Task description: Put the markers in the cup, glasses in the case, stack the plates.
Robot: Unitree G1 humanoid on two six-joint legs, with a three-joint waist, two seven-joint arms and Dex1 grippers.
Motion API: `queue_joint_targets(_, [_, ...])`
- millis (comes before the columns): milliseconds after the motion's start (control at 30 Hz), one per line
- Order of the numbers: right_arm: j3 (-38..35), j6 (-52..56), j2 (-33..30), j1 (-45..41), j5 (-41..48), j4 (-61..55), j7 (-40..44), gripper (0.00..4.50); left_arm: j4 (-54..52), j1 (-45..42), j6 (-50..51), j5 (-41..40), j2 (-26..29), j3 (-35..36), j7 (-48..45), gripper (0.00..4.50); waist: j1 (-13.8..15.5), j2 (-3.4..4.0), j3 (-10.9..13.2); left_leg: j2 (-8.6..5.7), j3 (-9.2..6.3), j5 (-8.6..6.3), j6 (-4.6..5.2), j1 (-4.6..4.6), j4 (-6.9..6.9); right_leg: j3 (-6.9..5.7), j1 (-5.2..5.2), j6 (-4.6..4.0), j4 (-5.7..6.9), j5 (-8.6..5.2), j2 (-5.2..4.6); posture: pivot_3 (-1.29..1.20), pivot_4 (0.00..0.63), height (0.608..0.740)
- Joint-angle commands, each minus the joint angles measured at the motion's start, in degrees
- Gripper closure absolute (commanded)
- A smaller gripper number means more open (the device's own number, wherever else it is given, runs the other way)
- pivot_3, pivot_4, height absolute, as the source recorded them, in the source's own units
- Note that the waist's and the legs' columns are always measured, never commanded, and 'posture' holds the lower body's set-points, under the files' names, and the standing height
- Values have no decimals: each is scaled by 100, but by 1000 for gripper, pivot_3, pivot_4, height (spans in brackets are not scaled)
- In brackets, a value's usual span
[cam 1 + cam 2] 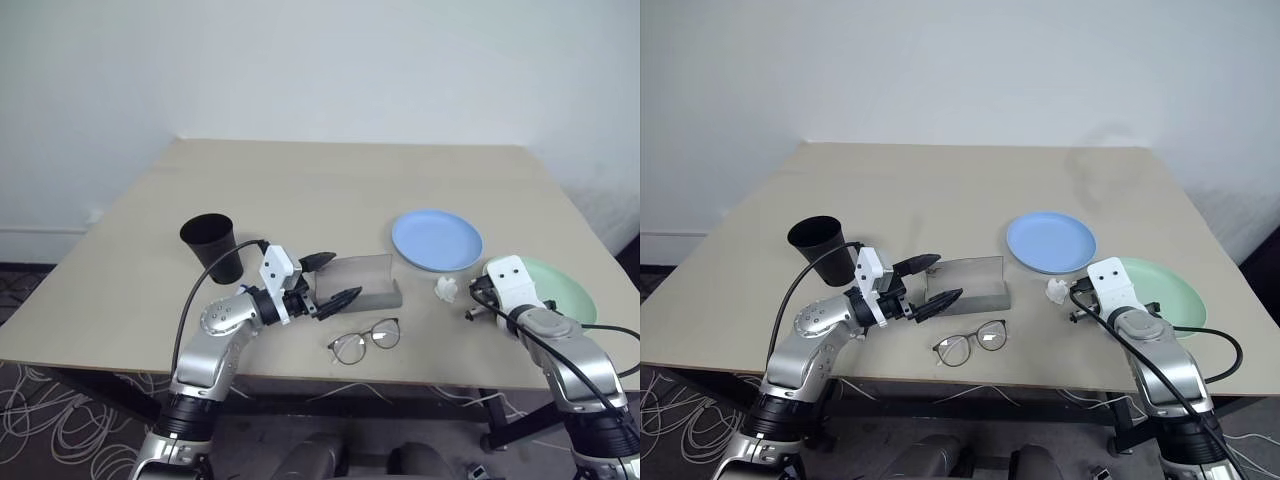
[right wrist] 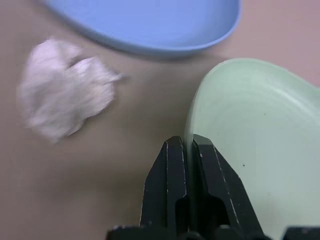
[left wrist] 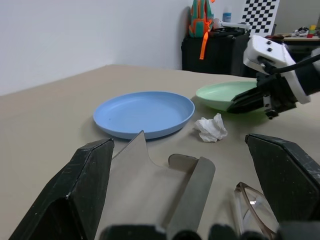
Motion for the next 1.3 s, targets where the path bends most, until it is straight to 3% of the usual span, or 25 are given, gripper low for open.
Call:
queue_joint_targets(33, [71,-803,-166,-357,-294,100,31,4488,-85,-169,-86,-53,-7,39,-18,0,-1,2,-1,0,0,0,0,-1,-2,2,-4,0,0,0,1,0,0,734])
queue_joint_targets(267, [627,-3111,-517,-1064,-245,1052,1421,4488,25,-232,-130,-26,-39,16,-34,0,-57,3,0,0,0,1,0,-1,-5,10,-9,0,-4,0,10,0,0,734])
queue_joint_targets(533, [980,-5002,-20,-2609,-190,3913,2703,4488,200,-342,-226,12,-110,9,-21,0,-112,2,0,0,-4,2,3,1,8,10,-1,-25,-3,16,25,0,0,734])
queue_joint_targets(700, [1076,-5727,255,-3103,-303,5039,3174,4488,141,-289,-250,20,-116,45,53,0,-118,3,0,1,-6,4,0,0,-2,21,-9,-32,-3,20,31,0,0,734])
queue_joint_targets(800, [1065,-5939,378,-3261,-372,5445,3243,4488,104,-256,-252,18,-114,44,89,0,-137,3,-1,1,-4,5,-3,-1,-10,33,-16,-34,-3,21,35,0,0,734])
queue_joint_targets(1000, [946,-6175,469,-3360,-470,5658,3118,2816,66,-230,-246,7,-90,56,129,0,-158,5,-2,2,-4,6,-5,0,-10,54,-27,-43,2,27,51,0,0,734])
queue_joint_targets(1167, [667,-5786,360,-3248,-195,5080,3230,2816,108,-283,-248,14,-95,46,122,0,-164,7,-3,3,-4,8,-9,0,-11,74,-41,-55,6,35,61,0,0,734])
queue_joint_targets(1300, [421,-4602,57,-2962,226,4005,3752,2816,173,-340,-265,19,-115,27,97,0,-151,7,-3,5,-4,8,-8,-1,-12,80,-46,-58,8,36,65,0,0,734])
